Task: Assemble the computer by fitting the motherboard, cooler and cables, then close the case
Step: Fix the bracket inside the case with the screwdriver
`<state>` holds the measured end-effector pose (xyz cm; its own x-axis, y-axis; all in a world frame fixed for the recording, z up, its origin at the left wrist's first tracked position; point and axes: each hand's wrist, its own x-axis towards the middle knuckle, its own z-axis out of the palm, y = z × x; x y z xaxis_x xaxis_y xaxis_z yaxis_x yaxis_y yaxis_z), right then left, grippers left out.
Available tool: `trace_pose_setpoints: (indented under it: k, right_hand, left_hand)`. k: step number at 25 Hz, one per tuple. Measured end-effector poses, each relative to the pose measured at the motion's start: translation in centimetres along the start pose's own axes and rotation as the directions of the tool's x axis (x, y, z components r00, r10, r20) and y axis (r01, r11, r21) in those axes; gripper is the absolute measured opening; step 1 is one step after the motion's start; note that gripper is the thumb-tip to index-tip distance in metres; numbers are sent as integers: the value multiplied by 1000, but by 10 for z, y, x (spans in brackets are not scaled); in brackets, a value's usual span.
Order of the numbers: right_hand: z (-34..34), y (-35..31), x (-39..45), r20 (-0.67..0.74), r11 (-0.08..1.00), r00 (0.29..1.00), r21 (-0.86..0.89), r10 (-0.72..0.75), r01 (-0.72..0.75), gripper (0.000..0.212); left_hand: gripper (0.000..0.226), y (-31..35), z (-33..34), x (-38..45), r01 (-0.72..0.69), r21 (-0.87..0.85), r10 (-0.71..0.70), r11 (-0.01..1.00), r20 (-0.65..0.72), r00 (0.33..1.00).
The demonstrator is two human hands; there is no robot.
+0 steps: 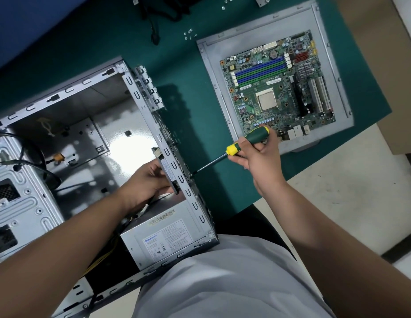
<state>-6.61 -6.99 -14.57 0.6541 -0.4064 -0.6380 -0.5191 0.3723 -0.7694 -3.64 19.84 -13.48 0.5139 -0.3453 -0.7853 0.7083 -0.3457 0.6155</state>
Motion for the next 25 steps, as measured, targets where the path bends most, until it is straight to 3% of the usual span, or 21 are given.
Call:
trace_pose_setpoints:
  k: [8,13,17,21,23,25]
  right_hand:
    - [-4,-6,-3,-14,999,999,-34,33,-33,45]
    - [-1,-18,0,-47,974,997,-214,67,-75,58]
    - [-8,-36,9,19,961,997,-266,79,-71,18]
    - [-16,-57,19,37,968,992,-223,124,-113,25]
    - [-11,-62,18,10,869,997,-492,73,-58,21]
    - [-6,-64,22,23,583,999,-812,22,6,50]
  left_hand:
    - [24,0,1,0,12,15,-12,1000,-13,1000]
    - [23,-2,0,1,27,27,-26,999,-21,999]
    - [24,-3,0,2,27,17,-27,999,-20,999]
    - [24,-3,-1,2,27,-10,-28,1000,-19,999]
    - [23,-3,0,1,26,-20,-26,999,-17,1000]
    - [24,-3,-1,2,18,-30,-19,999,-19,1000]
